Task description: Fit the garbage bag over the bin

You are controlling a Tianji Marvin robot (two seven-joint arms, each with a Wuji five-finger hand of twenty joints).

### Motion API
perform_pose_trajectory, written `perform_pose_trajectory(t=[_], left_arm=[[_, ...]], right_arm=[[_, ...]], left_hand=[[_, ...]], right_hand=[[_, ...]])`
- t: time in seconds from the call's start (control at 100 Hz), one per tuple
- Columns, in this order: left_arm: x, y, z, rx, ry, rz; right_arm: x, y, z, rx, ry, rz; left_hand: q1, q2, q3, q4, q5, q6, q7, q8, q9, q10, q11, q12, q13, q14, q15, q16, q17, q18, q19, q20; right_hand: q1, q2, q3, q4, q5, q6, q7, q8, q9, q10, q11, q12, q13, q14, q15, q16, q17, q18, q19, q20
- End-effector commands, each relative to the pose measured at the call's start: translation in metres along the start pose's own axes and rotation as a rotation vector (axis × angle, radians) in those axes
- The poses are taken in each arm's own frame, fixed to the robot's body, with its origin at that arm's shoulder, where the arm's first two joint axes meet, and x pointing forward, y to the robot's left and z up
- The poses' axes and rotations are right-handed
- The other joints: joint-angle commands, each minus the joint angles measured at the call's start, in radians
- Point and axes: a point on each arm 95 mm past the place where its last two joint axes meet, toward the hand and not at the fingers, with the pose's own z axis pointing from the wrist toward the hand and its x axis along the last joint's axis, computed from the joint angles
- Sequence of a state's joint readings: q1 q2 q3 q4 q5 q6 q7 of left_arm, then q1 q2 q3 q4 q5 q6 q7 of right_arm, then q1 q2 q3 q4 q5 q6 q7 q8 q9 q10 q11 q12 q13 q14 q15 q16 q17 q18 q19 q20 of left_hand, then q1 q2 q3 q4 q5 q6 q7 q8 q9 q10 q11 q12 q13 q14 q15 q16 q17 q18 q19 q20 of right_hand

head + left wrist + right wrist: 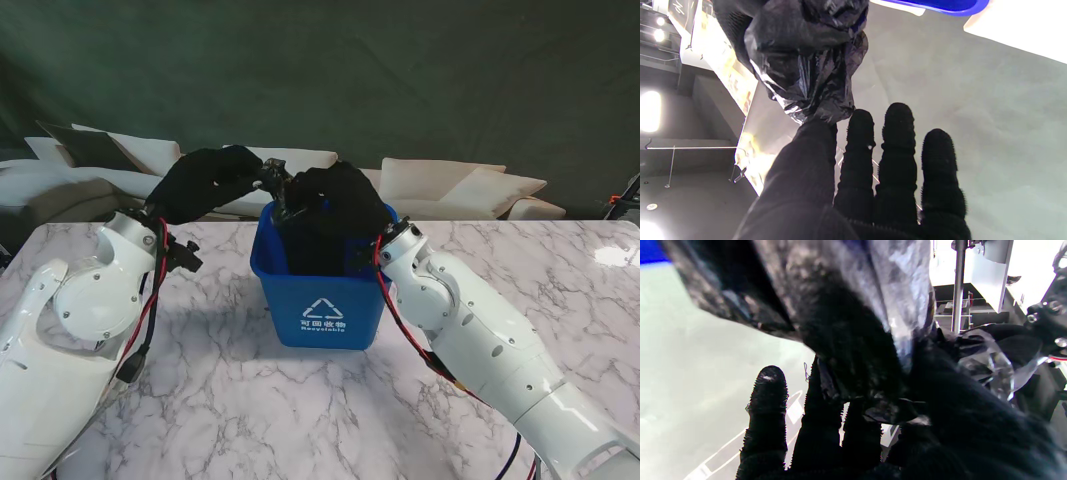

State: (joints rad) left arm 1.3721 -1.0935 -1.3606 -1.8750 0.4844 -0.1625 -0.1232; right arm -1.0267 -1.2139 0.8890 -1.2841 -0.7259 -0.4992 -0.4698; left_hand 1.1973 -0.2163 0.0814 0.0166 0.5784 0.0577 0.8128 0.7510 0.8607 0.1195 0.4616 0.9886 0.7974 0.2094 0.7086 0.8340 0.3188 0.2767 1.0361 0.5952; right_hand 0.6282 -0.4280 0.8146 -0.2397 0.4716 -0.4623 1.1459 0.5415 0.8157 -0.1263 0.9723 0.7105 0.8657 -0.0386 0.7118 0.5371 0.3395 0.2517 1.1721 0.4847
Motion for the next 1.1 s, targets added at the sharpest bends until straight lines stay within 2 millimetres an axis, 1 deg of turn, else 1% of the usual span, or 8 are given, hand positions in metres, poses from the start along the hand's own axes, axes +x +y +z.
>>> perform_pose_trajectory(t=[0.0,0.13,0.21,0.35,0.55,0.72,0.91,1.09], left_arm=[[0.005,0.0,0.001,-0.024,0.004,-0.009],[0.003,0.001,0.0,-0.022,0.001,0.016],[0.002,0.001,0.0,-0.024,0.003,0.016],[0.0,0.002,-0.001,-0.038,-0.006,0.013],[-0.002,0.007,0.001,-0.11,-0.031,0.037],[-0.001,0.013,0.006,-0.117,-0.056,0.069],[0.004,0.014,0.011,-0.055,-0.044,0.053],[0.008,0.006,0.013,-0.048,-0.027,0.063]], right_arm=[[-0.001,-0.004,-0.002,-0.009,-0.01,0.0],[0.0,-0.006,-0.001,-0.007,0.005,0.002],[-0.001,-0.007,-0.001,-0.003,0.01,0.0],[-0.001,-0.007,-0.001,-0.006,0.009,0.004],[0.0,-0.007,0.0,-0.007,0.012,0.005],[0.0,-0.007,0.0,-0.01,0.014,0.005],[0.0,-0.007,0.0,-0.007,0.015,0.003],[0.002,-0.003,-0.001,0.037,0.014,-0.015]], left_hand=[[0.05,0.002,0.019,0.017,-0.016,0.015,-0.016,0.004,0.006,-0.001,-0.016,0.016,-0.005,-0.003,0.002,0.003,-0.01,0.0,0.028,-0.016],[-0.015,0.031,-0.023,0.017,-0.045,0.077,-0.34,-0.19,-0.119,0.026,-0.034,-0.162,-0.063,0.017,-0.129,-0.077,-0.043,-0.01,-0.016,-0.038],[-0.122,0.058,-0.053,0.011,-0.07,0.11,-0.495,-0.276,-0.203,0.052,-0.087,-0.465,-0.095,0.012,-0.186,-0.113,-0.063,-0.014,-0.042,-0.046],[-0.17,0.028,-0.075,0.009,-0.123,0.157,-0.597,-0.361,-0.249,0.08,-0.173,-0.58,-0.107,0.009,-0.207,-0.122,-0.067,-0.016,-0.05,-0.046],[-0.076,0.013,-0.01,0.03,-0.099,0.168,-0.531,-0.281,-0.223,0.043,-0.019,-0.461,-0.081,-0.026,-0.157,-0.077,-0.027,-0.039,-0.025,-0.04],[0.048,-0.037,0.034,0.017,-0.022,0.1,-0.319,-0.07,-0.004,-0.002,-0.093,-0.085,0.017,-0.06,0.007,0.015,0.039,-0.033,0.032,-0.044],[0.064,-0.008,0.018,0.02,0.028,0.026,-0.069,-0.05,0.037,0.003,-0.003,-0.094,0.062,-0.053,0.105,0.036,0.072,-0.029,0.083,-0.04],[0.067,-0.011,0.023,0.022,0.026,0.023,-0.03,-0.042,0.038,0.009,0.014,-0.089,0.062,-0.053,0.127,0.044,0.074,-0.031,0.087,-0.039]], right_hand=[[0.067,0.046,0.01,0.004,0.022,-0.022,0.032,-0.002,0.034,-0.009,0.025,0.0,0.029,-0.009,0.016,0.006,0.0,0.009,-0.005,-0.004],[0.101,0.063,0.013,0.003,0.04,-0.051,0.034,0.007,0.064,-0.02,0.037,0.012,0.053,-0.017,0.025,0.008,0.012,0.007,-0.002,-0.004],[0.109,0.065,0.012,0.003,0.042,-0.058,0.034,0.011,0.068,-0.022,0.039,0.017,0.056,-0.016,0.027,0.01,0.015,0.006,-0.001,-0.005],[0.115,0.064,0.009,0.004,0.046,-0.064,0.035,0.018,0.07,-0.021,0.04,0.023,0.057,-0.015,0.032,0.013,0.013,0.007,-0.002,-0.006],[0.116,0.067,0.007,0.005,0.044,-0.067,0.033,0.024,0.069,-0.023,0.038,0.027,0.055,-0.016,0.032,0.014,0.012,0.007,-0.002,-0.006],[0.126,0.086,0.003,0.006,0.031,-0.064,0.033,0.029,0.065,-0.022,0.035,0.03,0.052,-0.015,0.03,0.014,0.011,0.005,-0.002,-0.007],[0.137,0.103,-0.02,0.007,0.016,-0.057,0.023,0.02,0.061,-0.024,0.022,0.02,0.05,-0.015,0.025,0.011,0.009,0.004,-0.002,-0.008],[-0.077,0.09,-0.054,0.038,-0.139,0.145,-0.096,-0.194,-0.093,0.012,-0.088,-0.088,-0.032,0.003,-0.056,-0.022,-0.029,0.004,-0.023,-0.014]])
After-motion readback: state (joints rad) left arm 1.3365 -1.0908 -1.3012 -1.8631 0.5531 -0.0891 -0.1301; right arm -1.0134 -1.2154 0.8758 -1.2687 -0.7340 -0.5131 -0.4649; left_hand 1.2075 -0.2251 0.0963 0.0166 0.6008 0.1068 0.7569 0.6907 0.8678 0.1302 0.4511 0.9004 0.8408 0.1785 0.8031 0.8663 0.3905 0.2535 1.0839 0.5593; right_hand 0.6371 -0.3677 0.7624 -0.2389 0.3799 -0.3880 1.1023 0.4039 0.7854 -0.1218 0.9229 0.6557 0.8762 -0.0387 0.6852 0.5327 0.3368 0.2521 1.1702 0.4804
